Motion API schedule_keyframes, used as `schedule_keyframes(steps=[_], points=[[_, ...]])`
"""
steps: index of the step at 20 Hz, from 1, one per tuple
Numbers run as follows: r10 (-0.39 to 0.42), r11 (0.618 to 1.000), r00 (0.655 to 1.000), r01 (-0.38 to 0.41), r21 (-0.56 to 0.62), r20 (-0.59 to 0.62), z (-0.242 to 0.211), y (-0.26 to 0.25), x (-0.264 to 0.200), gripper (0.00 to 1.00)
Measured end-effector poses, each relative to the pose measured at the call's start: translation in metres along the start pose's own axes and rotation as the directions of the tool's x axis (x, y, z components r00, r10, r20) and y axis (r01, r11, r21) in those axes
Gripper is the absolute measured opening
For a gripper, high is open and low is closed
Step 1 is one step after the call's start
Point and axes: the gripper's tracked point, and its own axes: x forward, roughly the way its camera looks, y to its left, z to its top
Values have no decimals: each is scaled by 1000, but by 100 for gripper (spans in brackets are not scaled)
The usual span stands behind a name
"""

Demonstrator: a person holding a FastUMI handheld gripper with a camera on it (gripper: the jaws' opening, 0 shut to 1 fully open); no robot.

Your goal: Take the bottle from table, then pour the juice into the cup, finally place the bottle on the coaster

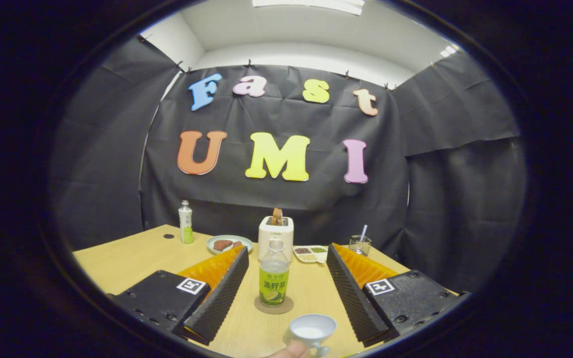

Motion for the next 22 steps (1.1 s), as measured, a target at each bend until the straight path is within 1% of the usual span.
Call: schedule_keyframes(steps=[2,6,8,11,13,17,22], points=[[28,999,1000,-28,17,-9,1,0,-12,100],[45,999,998,-44,20,-34,-7,-9,-35,100],[75,997,996,-74,16,-43,-14,-5,-45,100],[110,994,994,-110,30,-17,-13,-4,-61,100],[102,994,995,-102,39,-13,-13,-10,-70,100],[132,989,991,-130,74,-18,-17,-9,-91,100],[133,987,991,-131,91,-11,-17,-17,-107,100]])
